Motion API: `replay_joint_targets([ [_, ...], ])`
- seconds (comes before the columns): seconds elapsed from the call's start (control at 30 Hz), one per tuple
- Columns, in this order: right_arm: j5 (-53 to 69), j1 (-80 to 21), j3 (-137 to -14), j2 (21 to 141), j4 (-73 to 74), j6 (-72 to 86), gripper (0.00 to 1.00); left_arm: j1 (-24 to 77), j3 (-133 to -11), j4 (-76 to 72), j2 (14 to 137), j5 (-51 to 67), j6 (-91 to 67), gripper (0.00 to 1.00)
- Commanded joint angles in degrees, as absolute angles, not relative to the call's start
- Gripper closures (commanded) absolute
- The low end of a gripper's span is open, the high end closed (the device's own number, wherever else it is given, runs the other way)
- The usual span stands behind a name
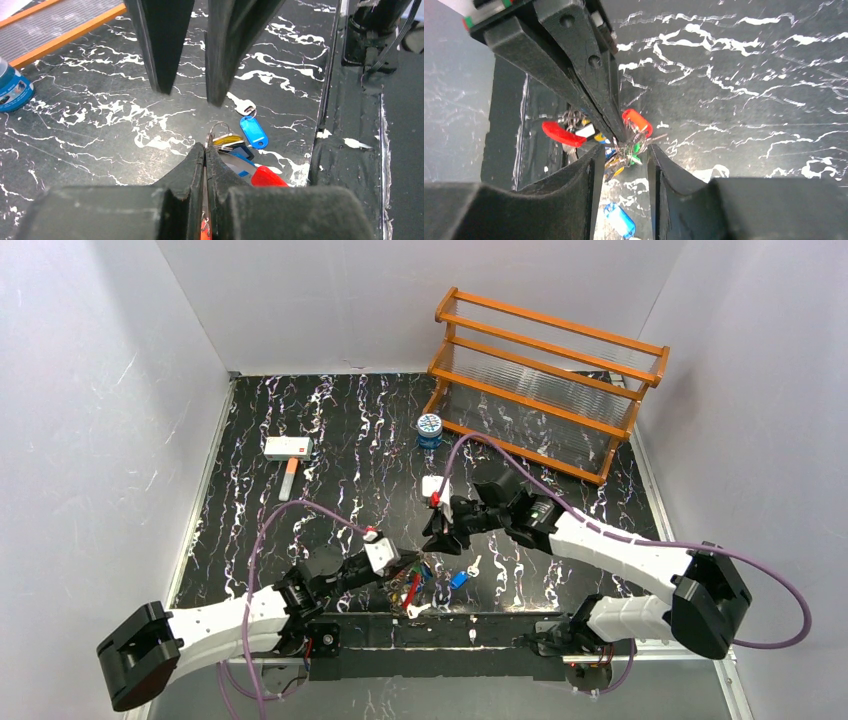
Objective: Put the keys on the keyring
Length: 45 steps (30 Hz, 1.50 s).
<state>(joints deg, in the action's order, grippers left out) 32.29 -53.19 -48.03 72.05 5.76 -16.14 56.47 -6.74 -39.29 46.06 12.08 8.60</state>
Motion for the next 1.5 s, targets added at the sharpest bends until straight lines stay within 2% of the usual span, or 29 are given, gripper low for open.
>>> replay_joint_targets([
  [0.0,34.08,-52.06,-46.25,68.92,-3.11,-10.97,0.54,56.6,-2.23,-53.31,42.85,9.08,3.46,1.0],
  [0.13,35.44,-51.86,-46.98,69.44,-1.12,-9.9,0.54,56.68,0.97,-59.35,39.88,7.76,2.69,1.0],
  [0.33,37.92,-51.86,-48.12,70.31,2.54,-8.36,0.43,56.62,5.5,-69.01,36.9,4.48,1.53,1.0],
  [0.83,32.55,-51.86,-47.01,64.47,-2.07,-7.0,0.35,56.64,5.02,-69.97,40.65,5.81,0.85,1.0],
  [0.97,30.92,-51.85,-46.96,63.59,-4.02,-6.02,0.36,56.61,4.77,-69.96,41.36,6.07,1.02,1.0],
  [1.07,29.79,-51.8,-47.42,63.98,-3.68,-5.57,0.45,56.67,4.68,-69.98,41.23,6.29,0.84,1.0],
  [1.3,29.14,-51.81,-48.31,65.89,-0.52,-5.75,0.78,56.65,5.01,-70.02,40.56,6.21,0.6,1.0],
  [1.4,28.97,-51.86,-48.05,65.7,-0.27,-5.71,0.95,56.65,5.06,-69.96,40.43,6.22,0.61,1.0],
  [1.43,28.81,-51.86,-47.95,65.59,-0.26,-5.78,0.99,56.67,5.09,-70.05,40.45,6.23,0.61,1.0],
  [1.47,28.63,-51.83,-47.83,65.49,-0.19,-5.8,0.99,56.63,5.11,-70.04,40.42,6.14,0.65,1.0],
])
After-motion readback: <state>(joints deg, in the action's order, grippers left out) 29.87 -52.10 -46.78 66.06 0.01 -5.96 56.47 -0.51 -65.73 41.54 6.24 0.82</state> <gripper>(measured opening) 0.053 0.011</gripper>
